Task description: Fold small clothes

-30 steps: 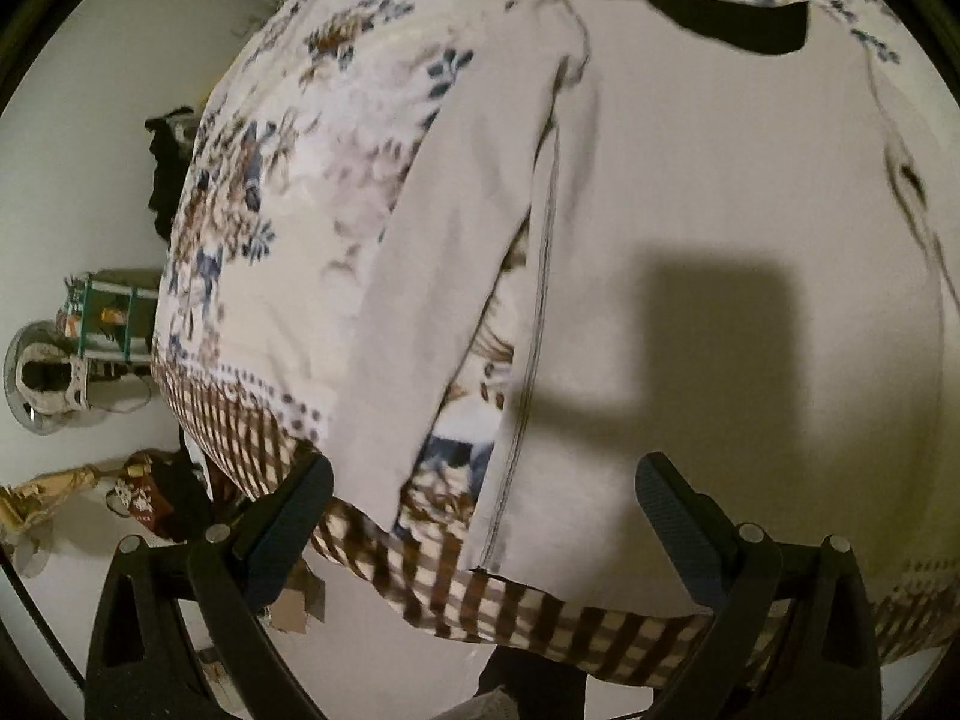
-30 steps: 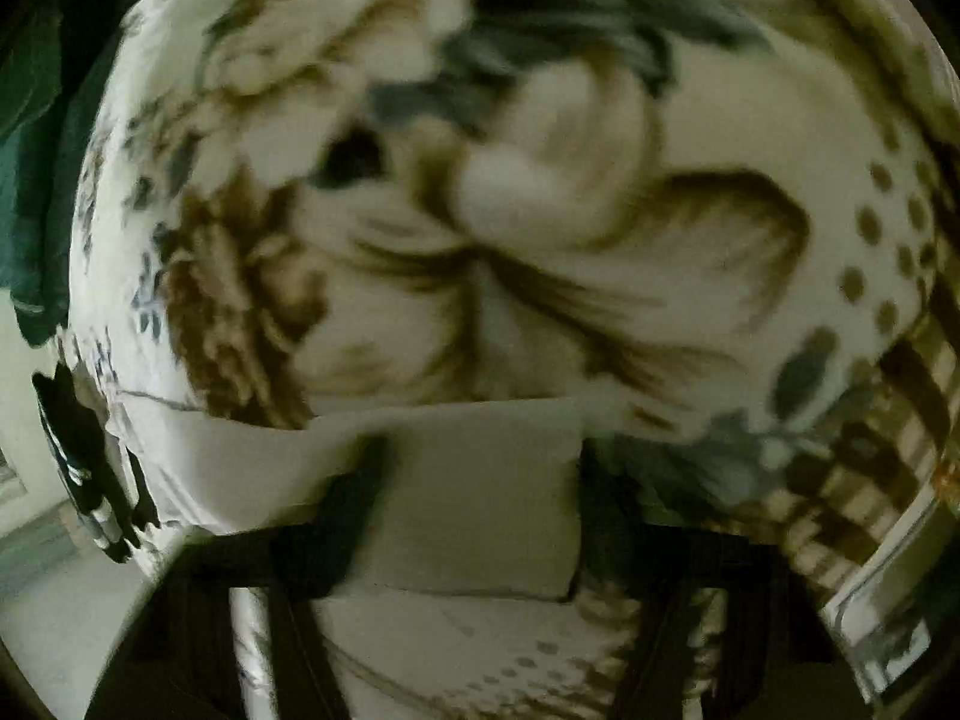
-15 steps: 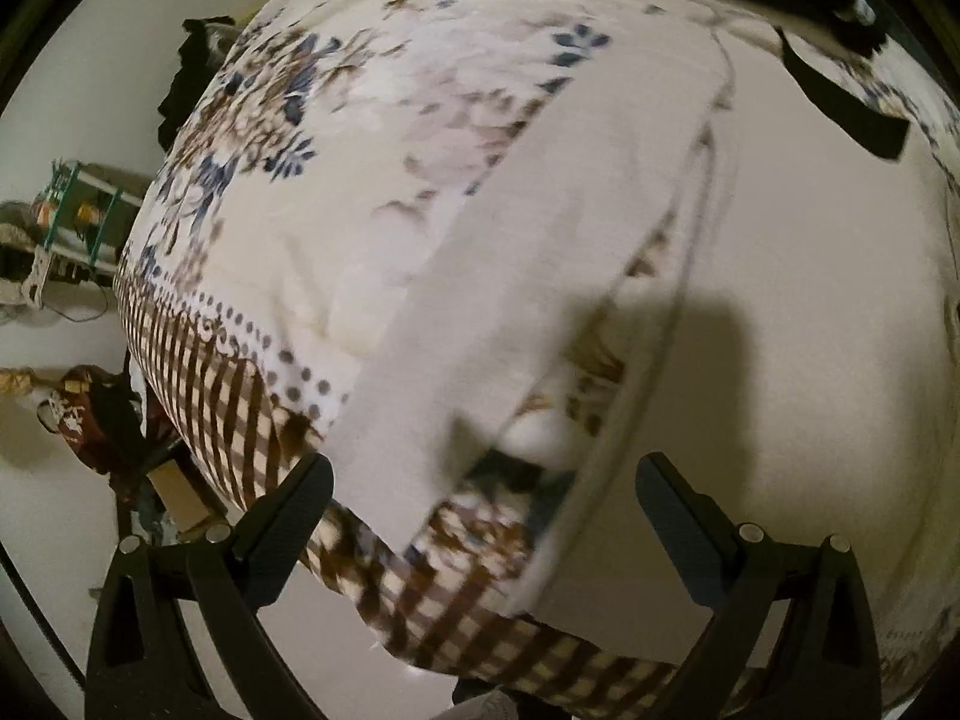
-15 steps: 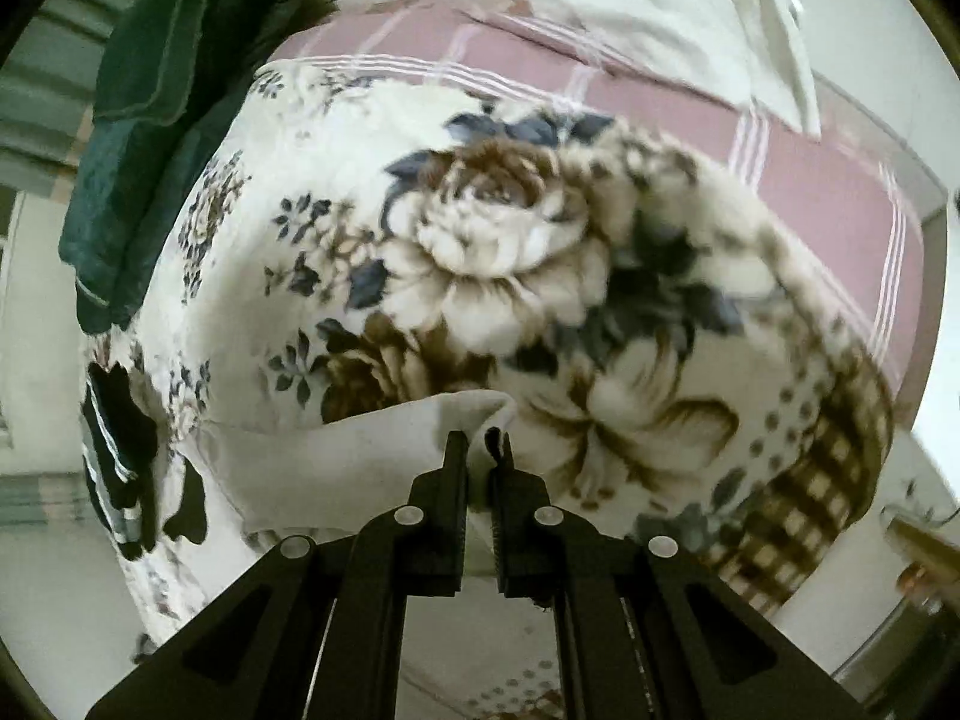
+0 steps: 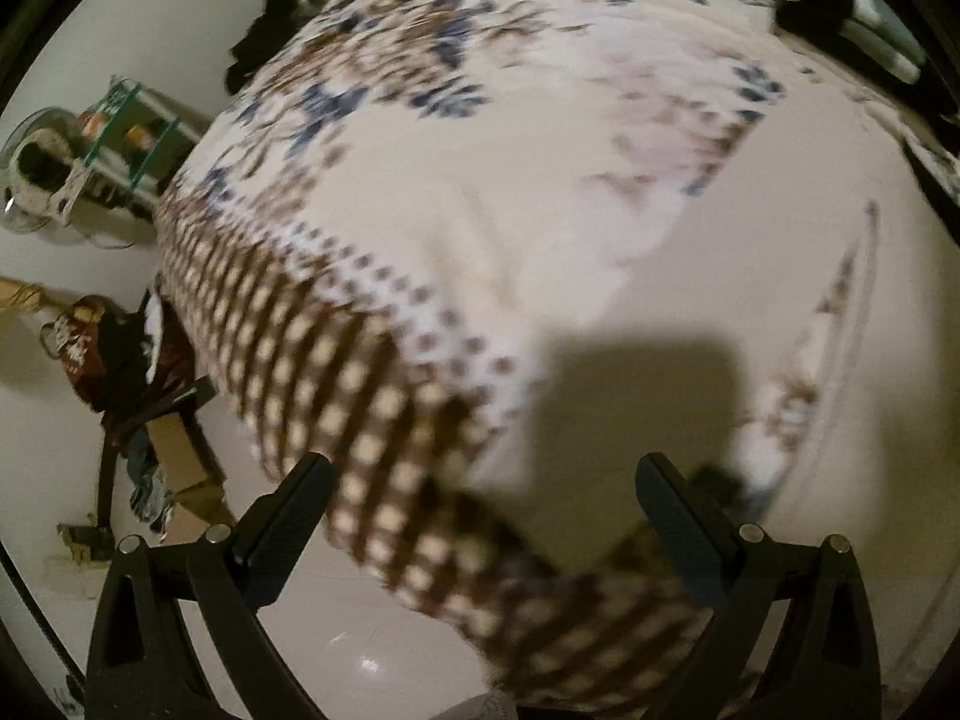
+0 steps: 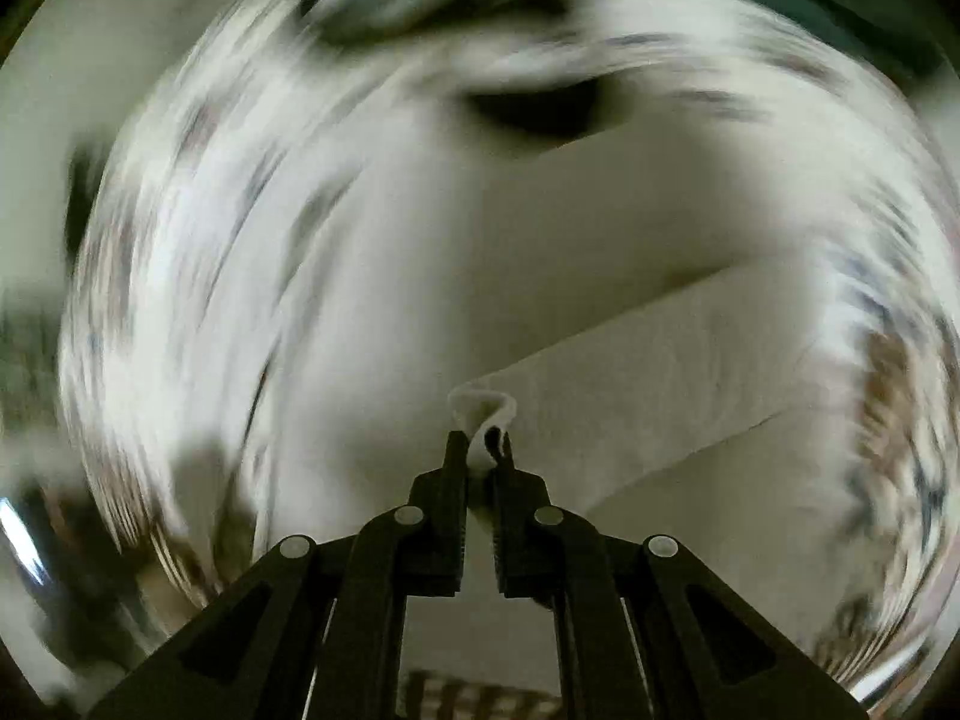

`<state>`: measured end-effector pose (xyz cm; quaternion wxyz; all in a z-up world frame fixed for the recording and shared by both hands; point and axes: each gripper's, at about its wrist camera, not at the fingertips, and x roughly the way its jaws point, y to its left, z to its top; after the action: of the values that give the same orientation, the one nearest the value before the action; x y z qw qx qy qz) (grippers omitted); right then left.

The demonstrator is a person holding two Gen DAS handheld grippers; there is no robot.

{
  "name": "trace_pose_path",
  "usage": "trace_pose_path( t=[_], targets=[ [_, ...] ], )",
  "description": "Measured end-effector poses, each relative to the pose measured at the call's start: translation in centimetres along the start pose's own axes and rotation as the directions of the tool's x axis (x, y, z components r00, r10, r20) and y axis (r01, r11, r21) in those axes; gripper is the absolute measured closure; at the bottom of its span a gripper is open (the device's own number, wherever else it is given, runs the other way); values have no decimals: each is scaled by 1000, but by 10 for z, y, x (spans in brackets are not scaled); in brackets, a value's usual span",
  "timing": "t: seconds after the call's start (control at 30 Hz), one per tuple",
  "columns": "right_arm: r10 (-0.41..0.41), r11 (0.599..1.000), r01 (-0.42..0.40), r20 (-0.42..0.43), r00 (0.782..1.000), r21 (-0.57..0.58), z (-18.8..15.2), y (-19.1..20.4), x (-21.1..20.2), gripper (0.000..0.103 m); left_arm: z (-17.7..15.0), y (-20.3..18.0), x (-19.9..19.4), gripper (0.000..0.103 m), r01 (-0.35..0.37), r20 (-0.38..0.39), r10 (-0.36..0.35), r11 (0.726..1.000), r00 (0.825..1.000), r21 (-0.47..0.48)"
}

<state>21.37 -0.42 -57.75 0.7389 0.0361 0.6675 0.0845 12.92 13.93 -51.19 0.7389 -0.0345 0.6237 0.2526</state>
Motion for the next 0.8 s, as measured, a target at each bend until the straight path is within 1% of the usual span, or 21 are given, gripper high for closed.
trace_pose_path(
  t=[0.03, 0.1, 0.17, 0.2, 0.33, 0.37, 0.43, 0.47, 0.5, 0.53, 0.57, 0.6, 0.63, 0.67, 0.7, 0.73, 0.77, 0.8],
  targets=[
    [-20, 995, 16, -38, 999, -98, -11, 36, 21, 96, -3, 8, 4, 0, -17, 0, 17, 1000, 1000, -5],
    [-85, 963, 61, -78, 993, -263, -39, 90, 54, 96, -9, 22, 10, 0, -38, -5, 38, 999, 999, -10],
    [-129, 940, 92, -95, 987, -327, -56, 112, 71, 96, -14, 36, 17, 0, -51, -9, 51, 998, 999, -24],
    [-142, 936, 96, -112, 984, -339, -63, 118, 79, 96, -16, 40, 19, 0, -54, -11, 54, 998, 998, -28],
    [-178, 923, 126, -114, 977, -363, -74, 123, 89, 96, -23, 53, 31, 0, -41, -39, 39, 998, 998, -48],
    [-168, 929, 111, -134, 977, -353, -73, 119, 90, 93, -24, 56, 34, 0, -28, -46, 26, 998, 999, -57],
    [-78, 953, 4, -233, 969, -302, -67, 106, 94, 86, -27, 62, 37, 0, 11, -60, -16, 997, 998, -81],
    [13, 967, -85, -288, 957, -239, -62, 91, 92, 74, -28, 65, 40, 0, 46, -69, -53, 994, 996, -100],
    [71, 973, -133, -304, 950, -187, -57, 77, 87, 56, -28, 68, 44, 0, 76, -80, -86, 990, 993, -120],
    [118, 978, -163, -299, 947, -129, -53, 60, 80, 49, -29, 71, 48, 0, 124, -93, -138, 982, 986, -144],
    [129, 985, -156, -279, 952, -75, -49, 39, 72, 45, -29, 72, 55, 0, 180, -109, -200, 969, 974, -171],
    [126, 990, -137, -263, 957, -24, -46, 17, 65, 45, -30, 74, 61, 0, 226, -123, -253, 953, 960, -200],
    [124, 992, -127, -258, 958, 5, -47, 3, 63, 45, -30, 75, 69, 0, 282, -140, -319, 930, 937, -235],
    [116, 993, -103, -255, 960, 64, -46, -23, 59, 45, -30, 74, 76, 0, 336, -149, -383, 903, 911, -267],
    [110, 990, -84, -254, 961, 110, -42, -43, 58, 45, -30, 73, 84, 1, 392, -151, -453, 865, 879, -313],
    [107, 987, -71, -255, 961, 146, -44, -62, 57, 45, -30, 71, 88, 1, 424, -143, -493, 838, 858, -342],
    [103, 981, -55, -257, 961, 185, -45, -81, 57, 45, -28, 66, 94, 1, 454, -128, -530, 808, 838, -374],
    [102, 973, -43, -256, 961, 228, -49, -102, 57, 45, -25, 62, 97, 1, 455, -121, -533, 802, 838, -387]
  ],
)
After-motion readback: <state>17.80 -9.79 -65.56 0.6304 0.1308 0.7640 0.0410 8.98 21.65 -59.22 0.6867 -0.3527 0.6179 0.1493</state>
